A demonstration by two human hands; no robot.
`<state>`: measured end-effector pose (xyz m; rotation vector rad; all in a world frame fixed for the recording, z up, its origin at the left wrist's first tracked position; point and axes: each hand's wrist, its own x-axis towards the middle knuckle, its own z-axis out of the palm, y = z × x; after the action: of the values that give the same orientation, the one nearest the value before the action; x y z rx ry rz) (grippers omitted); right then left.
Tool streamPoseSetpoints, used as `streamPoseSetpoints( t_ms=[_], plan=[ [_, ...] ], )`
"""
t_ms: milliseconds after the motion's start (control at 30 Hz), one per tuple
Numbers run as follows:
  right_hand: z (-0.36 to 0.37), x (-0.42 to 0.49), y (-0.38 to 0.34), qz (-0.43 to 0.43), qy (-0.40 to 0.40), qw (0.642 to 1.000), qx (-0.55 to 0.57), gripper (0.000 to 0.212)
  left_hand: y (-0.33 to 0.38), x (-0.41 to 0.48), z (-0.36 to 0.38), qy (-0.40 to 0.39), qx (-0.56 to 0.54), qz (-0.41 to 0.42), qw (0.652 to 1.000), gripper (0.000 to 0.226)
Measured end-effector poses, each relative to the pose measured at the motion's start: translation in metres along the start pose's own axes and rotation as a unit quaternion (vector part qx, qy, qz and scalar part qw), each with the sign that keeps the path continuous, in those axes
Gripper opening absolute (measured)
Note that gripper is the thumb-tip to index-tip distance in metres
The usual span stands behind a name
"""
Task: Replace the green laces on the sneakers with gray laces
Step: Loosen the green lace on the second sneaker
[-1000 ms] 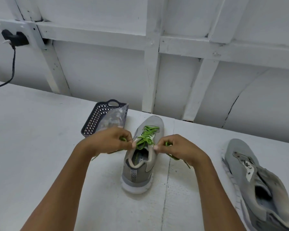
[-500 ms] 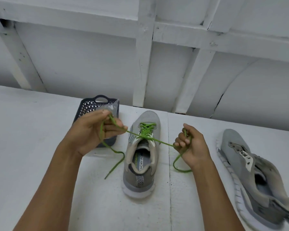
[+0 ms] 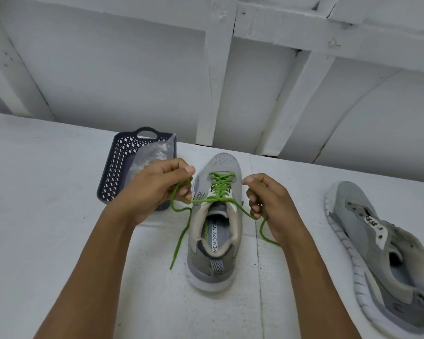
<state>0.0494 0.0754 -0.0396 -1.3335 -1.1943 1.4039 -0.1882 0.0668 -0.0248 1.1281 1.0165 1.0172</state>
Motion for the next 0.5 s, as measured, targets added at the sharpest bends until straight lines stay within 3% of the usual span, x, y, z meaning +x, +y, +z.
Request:
streamPoseSetpoints(
  t_ms=[200, 333, 500],
  plan=[
    [-0.003, -0.005, -0.015, -0.046, -0.116, 0.976, -0.18, 0.019, 0.001, -0.004, 0.003, 0.016, 0.083, -0.004, 0.996, 0.027],
    [-0.017, -0.006, -0.022, -0.048, -0.161, 0.963, -0.213, 0.018, -0.001, -0.009, 0.0, 0.05, 0.133, 0.003, 0.99, 0.02],
    [-0.025, -0.005, -0.017, -0.079, -0.128, 0.959, -0.241, 0.009, 0.0, -0.009, 0.004, 0.001, 0.221, 0.029, 0.975, 0.005]
  ],
)
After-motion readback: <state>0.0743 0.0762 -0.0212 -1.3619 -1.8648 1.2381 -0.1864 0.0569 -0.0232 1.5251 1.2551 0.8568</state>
